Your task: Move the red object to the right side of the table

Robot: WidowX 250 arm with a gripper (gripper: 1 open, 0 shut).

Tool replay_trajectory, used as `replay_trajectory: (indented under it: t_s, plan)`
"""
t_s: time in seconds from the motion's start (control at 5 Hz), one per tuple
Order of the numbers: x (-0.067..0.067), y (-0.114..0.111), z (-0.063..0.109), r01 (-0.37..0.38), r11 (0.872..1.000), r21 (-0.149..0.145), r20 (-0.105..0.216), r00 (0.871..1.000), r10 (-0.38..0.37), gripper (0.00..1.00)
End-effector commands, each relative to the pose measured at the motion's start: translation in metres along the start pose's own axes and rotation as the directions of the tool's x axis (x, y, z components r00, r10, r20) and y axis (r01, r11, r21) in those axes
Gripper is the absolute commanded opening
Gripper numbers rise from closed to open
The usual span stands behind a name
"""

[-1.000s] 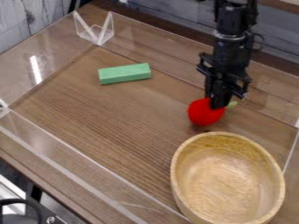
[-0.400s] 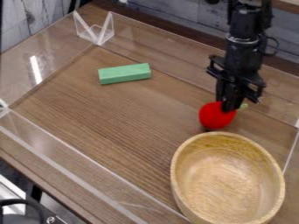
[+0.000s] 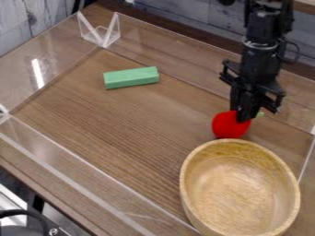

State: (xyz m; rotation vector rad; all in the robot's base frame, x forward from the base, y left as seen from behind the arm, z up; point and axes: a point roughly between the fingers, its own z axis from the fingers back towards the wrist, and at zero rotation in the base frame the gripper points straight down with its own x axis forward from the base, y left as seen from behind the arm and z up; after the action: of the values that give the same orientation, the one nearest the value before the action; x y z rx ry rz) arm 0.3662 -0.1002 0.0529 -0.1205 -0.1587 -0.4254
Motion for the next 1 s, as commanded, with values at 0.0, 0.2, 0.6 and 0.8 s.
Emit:
replay_trajectory:
  t_s: [0.0, 0.2, 0.6, 0.8]
  plan:
    - [0.0135, -0.0053, 0.0323, -0.008, 1.0, 0.028, 0.107, 0.994, 0.005, 0.0]
    - [0.0138, -0.006, 0.0326, -0.035, 0.999, 0.037, 0.129, 0.991, 0.03, 0.0]
    - [0.0138, -0.0076, 0.0303, -0.099, 0.994, 0.053, 0.173, 0.981, 0.089, 0.0]
    - [0.0148, -0.0077, 0.0305, -0.15, 0.986, 0.066, 0.204, 0.97, 0.134, 0.0]
